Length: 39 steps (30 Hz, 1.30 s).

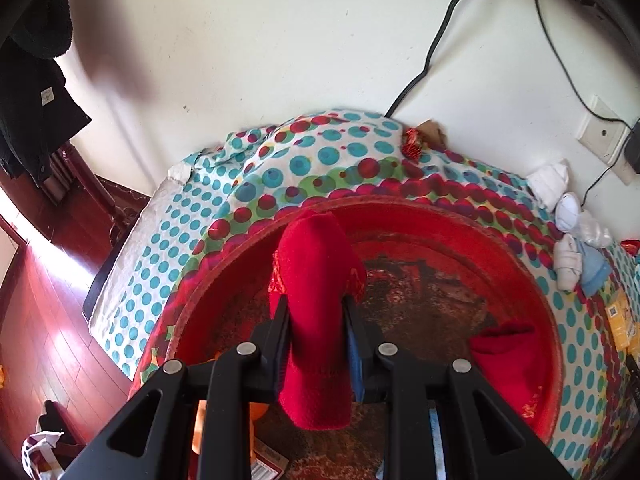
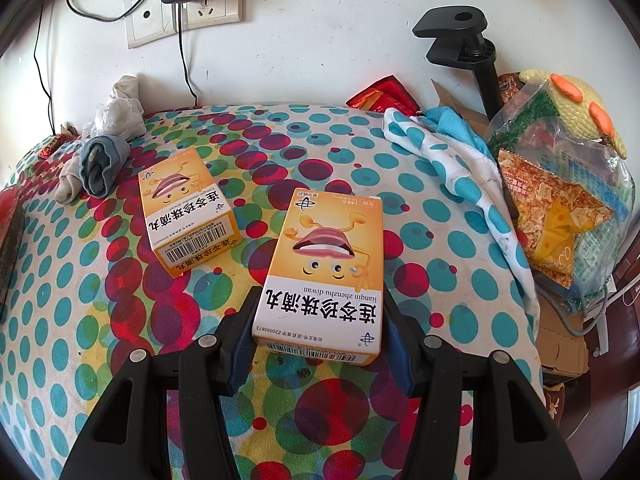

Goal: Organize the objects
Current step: 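Carry the red sock into the red tray and open the left tool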

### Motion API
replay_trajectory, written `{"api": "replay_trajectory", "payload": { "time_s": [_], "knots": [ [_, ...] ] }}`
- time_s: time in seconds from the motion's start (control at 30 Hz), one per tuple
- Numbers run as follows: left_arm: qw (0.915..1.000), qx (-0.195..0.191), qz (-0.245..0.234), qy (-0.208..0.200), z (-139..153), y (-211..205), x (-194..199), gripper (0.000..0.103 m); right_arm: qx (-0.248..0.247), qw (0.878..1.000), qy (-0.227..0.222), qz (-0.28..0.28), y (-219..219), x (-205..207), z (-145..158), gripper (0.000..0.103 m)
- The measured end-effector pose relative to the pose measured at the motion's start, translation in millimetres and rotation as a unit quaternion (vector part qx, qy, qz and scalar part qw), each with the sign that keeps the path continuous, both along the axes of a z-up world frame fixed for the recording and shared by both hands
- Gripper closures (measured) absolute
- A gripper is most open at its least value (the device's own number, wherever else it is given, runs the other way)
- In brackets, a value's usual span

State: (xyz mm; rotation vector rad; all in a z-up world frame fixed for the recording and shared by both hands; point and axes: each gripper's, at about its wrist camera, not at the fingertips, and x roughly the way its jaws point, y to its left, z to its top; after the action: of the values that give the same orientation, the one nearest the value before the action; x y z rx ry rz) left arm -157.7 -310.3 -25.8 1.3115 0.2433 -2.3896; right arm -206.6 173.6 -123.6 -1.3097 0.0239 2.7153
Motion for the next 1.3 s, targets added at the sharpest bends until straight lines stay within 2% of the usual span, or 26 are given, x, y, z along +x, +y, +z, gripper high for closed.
{"api": "replay_trajectory", "payload": {
  "time_s": [0.47, 0.7, 0.83, 1.03, 1.3],
  "knots": [
    [0.9991, 0.023, 0.033, -0.015, -28, -21, 4, 0.075, 0.010, 1.000, 0.000, -0.002, -1, 0, 0, 0.051],
    [0.9991, 0.024, 0.033, -0.008, -21, -22, 13, 0.068, 0.013, 1.000, 0.000, -0.004, -4, -2, 0, 0.051],
    [0.9996, 0.016, 0.024, -0.008, -13, -14, 23, 0.067, 0.015, 1.000, -0.001, -0.005, -5, -2, 1, 0.051],
    [0.9997, 0.016, 0.010, 0.016, 4, 7, 45, 0.067, 0.018, 1.000, -0.001, -0.006, -4, -1, 1, 0.051],
    [0.9989, 0.005, -0.032, 0.035, 17, 55, 80, 0.067, 0.023, 1.000, 0.000, -0.008, -6, -2, 1, 0.051]
  ]
}}
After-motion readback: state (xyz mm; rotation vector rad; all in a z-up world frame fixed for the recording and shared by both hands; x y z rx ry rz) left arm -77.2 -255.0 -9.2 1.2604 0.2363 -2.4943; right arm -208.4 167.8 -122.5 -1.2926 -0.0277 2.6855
